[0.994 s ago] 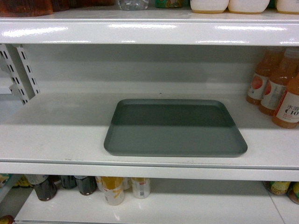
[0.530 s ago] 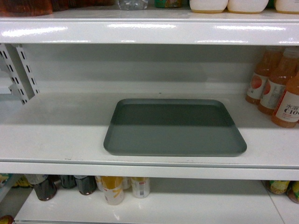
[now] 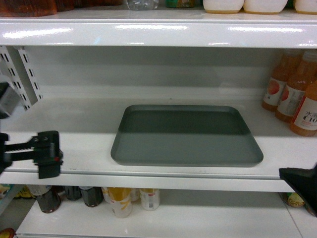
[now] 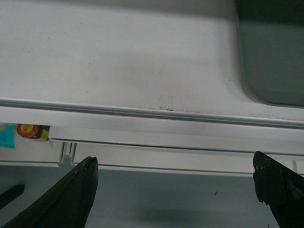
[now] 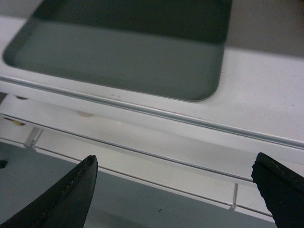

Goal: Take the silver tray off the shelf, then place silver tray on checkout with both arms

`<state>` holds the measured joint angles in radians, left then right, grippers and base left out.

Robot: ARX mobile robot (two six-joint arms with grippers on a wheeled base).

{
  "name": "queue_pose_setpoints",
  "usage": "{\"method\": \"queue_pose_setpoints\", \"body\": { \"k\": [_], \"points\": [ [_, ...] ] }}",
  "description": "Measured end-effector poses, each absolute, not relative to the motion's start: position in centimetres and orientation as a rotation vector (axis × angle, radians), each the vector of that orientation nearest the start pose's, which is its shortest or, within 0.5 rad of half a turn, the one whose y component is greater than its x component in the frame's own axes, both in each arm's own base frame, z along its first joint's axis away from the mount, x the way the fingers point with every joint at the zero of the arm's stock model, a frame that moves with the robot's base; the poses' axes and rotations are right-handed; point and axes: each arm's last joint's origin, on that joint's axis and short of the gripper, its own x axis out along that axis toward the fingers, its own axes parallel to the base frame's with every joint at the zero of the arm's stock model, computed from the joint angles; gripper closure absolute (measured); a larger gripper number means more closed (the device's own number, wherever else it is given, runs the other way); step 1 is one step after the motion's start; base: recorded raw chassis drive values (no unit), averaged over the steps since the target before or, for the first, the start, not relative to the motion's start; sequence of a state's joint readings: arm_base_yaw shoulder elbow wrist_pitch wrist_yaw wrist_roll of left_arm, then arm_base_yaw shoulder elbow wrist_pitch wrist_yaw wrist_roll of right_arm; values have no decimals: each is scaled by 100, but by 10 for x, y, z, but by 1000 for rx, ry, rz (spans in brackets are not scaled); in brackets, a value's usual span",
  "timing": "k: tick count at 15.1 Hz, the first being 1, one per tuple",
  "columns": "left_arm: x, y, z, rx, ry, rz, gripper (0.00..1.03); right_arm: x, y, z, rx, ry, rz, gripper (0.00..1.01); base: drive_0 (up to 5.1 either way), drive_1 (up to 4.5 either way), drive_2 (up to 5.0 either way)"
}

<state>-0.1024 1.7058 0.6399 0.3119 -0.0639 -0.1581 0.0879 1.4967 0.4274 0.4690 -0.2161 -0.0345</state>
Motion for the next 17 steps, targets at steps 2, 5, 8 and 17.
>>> {"method": "queue_pose_setpoints", "body": {
  "k": [2,5,8,17],
  "points": [
    [324,-39,98,-77,797,8,5,277,31,115,17,625,271,3,0,0,0],
    [367,-58,90,-84,817,-22,5,322,37,101,55,659,257,3,0,0,0],
    [401,-70,79,-91,847,-22,5,350,49,94,49,674,262,3,0,0,0],
    [456,-98,56,-109,947,-9,5,451,50,59,-11,868,76,3,0,0,0]
  ]
}}
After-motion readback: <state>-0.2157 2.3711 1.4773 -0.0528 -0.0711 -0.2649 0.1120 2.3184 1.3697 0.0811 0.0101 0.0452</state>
